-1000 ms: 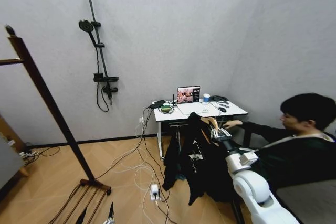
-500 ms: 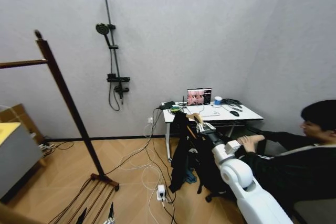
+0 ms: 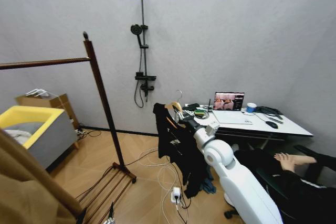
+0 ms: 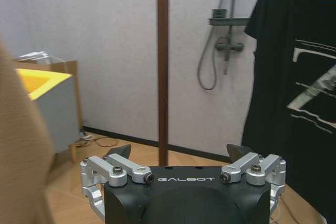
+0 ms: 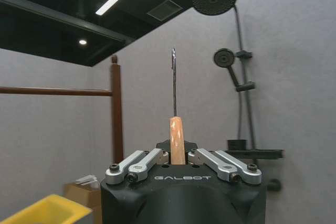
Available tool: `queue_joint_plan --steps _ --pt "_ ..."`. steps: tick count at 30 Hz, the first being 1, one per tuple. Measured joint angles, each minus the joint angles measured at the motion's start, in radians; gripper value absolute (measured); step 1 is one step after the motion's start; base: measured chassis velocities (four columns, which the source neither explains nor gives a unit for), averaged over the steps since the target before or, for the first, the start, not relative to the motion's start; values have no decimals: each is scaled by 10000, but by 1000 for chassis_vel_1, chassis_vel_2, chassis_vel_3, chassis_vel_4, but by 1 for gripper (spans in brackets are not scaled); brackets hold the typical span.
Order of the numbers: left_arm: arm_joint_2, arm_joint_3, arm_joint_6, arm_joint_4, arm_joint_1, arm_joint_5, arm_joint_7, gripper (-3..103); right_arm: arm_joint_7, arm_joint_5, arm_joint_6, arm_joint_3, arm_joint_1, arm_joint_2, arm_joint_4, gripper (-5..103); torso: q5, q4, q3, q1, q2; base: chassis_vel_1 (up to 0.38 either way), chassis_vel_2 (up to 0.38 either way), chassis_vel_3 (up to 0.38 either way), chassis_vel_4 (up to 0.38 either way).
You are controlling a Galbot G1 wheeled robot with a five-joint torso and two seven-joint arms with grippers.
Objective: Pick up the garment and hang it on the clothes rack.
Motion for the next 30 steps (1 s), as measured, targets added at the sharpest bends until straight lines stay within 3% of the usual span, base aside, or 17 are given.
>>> queue_joint_plan --steps 2,14,23,28,30 --pt "0 3 0 0 0 -1 1 100 47 58 7 -491 716 450 -371 10 1 0 1 0 -1 132 122 135 129" --pt "0 2 0 0 0 0 1 100 267 211 -143 -1378 2804 1163 -1064 10 3 -6 -2 -2 0 126 118 122 119" --pt "0 2 0 0 0 0 2 100 171 547 -317 -2502 5207 2096 -3144 10 0 -4 0 -2 0 138 125 126 120" --pt "0 0 0 0 1 0 0 100 18 -103 -116 -3187 6579 3101 -5271 10 -2 6 0 -1 -1 126 122 116 112" --pt "0 1 0 0 1 0 -2 100 -15 -211 -54 -3215 6778 3306 -5636 10 0 -2 0 -1 0 107 90 87 101"
